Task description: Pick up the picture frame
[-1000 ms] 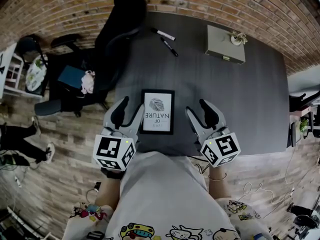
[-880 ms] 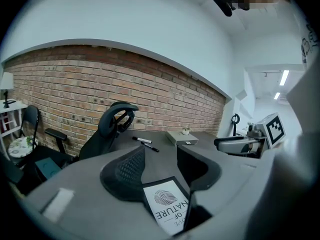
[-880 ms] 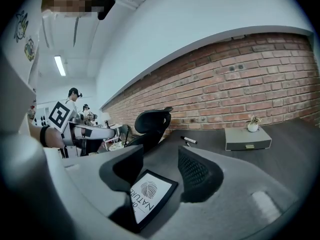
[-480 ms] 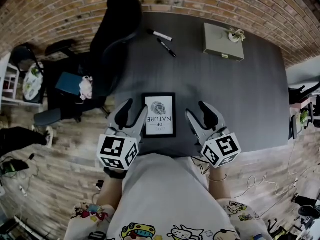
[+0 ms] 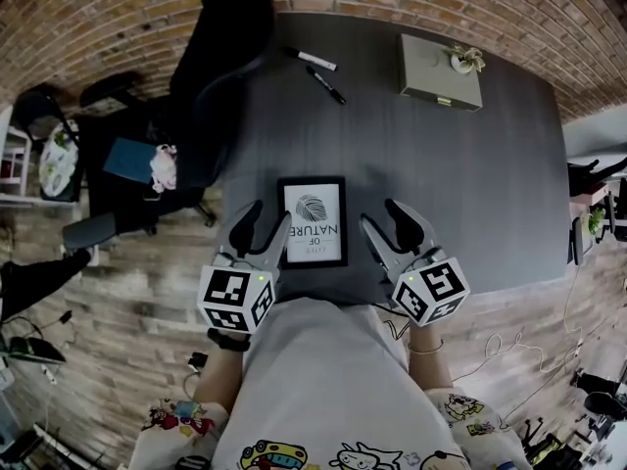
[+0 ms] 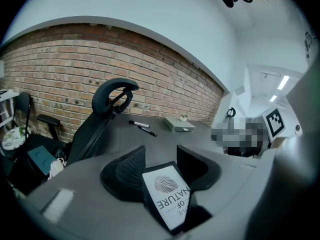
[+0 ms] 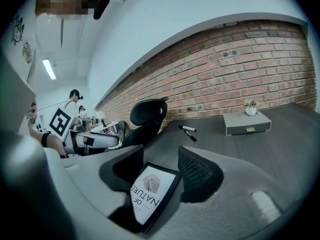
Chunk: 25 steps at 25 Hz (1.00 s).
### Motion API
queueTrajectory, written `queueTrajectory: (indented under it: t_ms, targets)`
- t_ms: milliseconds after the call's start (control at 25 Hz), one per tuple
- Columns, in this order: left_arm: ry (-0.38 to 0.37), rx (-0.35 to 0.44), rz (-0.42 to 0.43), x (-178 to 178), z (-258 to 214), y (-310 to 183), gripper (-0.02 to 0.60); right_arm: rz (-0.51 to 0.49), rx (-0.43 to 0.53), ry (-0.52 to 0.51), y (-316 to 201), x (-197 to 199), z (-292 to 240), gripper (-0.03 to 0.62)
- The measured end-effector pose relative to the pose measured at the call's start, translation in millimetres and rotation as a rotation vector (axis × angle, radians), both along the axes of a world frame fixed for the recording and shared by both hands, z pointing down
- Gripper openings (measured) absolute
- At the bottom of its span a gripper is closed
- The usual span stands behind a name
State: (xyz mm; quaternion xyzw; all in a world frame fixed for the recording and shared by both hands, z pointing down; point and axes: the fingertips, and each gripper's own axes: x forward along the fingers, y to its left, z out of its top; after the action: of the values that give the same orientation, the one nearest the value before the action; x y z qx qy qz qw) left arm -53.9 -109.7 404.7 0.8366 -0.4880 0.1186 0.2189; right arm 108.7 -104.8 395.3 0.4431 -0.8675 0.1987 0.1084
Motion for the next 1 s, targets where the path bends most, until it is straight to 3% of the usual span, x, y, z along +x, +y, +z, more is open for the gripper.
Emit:
queueTrajectory:
  t_ms: [1000]
  targets:
    - [-0.064, -0.242, 0.017, 7, 106, 9, 0.204, -0.06, -0.269, 0.008, 12, -20, 105, 0.196]
